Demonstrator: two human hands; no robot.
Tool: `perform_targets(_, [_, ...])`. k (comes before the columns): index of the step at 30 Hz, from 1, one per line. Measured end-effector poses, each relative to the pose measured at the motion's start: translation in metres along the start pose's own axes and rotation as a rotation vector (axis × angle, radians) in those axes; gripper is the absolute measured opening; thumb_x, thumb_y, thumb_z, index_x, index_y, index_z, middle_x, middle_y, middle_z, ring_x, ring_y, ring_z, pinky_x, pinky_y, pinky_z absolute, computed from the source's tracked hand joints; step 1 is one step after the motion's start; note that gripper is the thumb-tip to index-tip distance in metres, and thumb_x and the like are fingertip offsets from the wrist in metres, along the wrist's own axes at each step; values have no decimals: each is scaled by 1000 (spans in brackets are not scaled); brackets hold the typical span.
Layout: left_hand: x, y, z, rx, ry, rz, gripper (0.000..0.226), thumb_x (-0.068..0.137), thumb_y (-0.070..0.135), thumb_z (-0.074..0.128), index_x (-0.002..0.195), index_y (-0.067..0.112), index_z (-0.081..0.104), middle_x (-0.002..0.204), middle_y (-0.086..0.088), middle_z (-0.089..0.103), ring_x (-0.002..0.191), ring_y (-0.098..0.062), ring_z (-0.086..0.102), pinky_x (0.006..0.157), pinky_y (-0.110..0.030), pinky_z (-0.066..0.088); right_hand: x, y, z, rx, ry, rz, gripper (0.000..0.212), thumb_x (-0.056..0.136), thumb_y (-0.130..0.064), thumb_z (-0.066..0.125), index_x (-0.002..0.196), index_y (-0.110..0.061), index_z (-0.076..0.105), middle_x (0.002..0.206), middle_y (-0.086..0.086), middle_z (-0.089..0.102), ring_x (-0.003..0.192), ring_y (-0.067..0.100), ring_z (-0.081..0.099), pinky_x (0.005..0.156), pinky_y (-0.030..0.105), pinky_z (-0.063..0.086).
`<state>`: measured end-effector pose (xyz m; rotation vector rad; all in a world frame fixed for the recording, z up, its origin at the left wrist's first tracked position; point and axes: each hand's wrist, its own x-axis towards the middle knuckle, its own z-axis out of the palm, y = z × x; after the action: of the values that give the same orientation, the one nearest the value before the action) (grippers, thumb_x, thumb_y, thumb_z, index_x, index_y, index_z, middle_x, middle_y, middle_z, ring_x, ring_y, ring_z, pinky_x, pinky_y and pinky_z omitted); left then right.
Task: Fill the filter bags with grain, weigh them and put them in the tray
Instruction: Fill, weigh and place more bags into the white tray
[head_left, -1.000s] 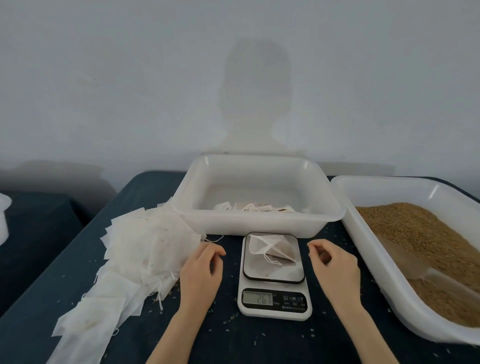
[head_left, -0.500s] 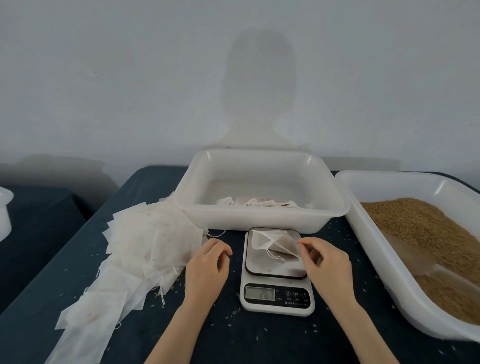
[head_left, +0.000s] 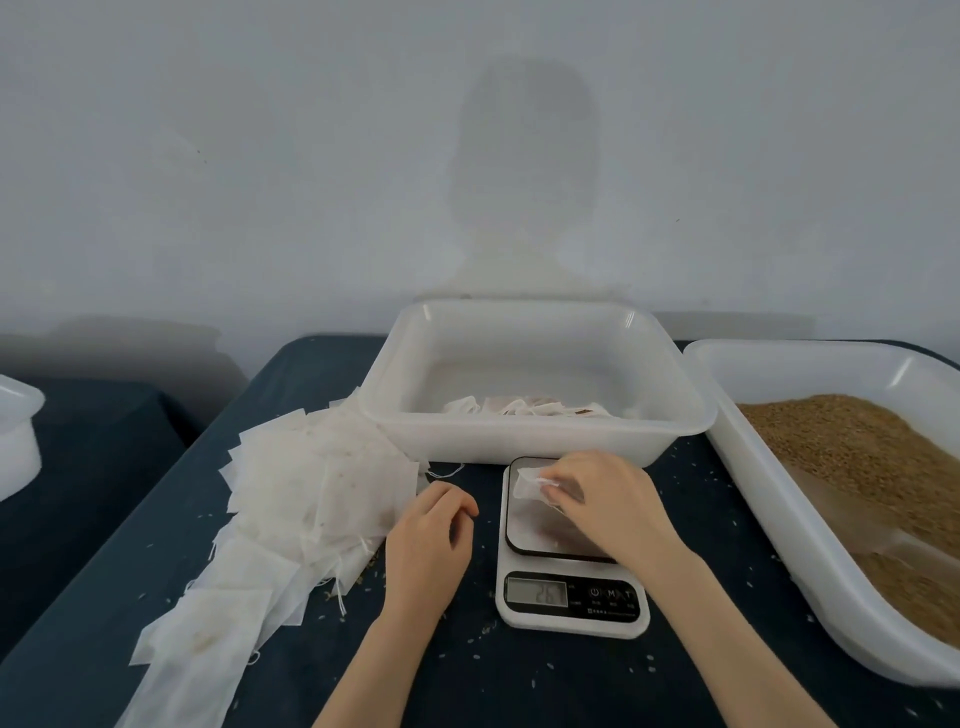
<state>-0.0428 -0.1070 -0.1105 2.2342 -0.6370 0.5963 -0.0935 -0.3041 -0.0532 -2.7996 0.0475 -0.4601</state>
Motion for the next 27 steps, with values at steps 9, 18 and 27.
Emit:
perform_targets(9, [2,2,0,31,-13,56,30,68,-7,74,72,21,61,78,14,59,56,3,39,49,-2,26,61,8,-53,383,244,140,12,88,-27,68,95,-22,77,64,-25,61,56,-5,49,56,9,34])
perform_targets(18, [5,2,0,-6,-28,-33,30,70,-6,72,71,22,60,79,18,57,52,9,39,48,-4,35,144,21,-42,303,112,154,25,94,-2,51,106,-6,73,108,12,70,97,23,62,75,22,37])
perform_targets(27, [10,1,1,93,113,-168,32,68,-5,75,85,20,65,82,13,62,70,-4,54,58,-14,38,149,38,-4,-70,-527,117,38,98,-7,41,125,-21,65,131,4,60,115,20,56,96,27,42])
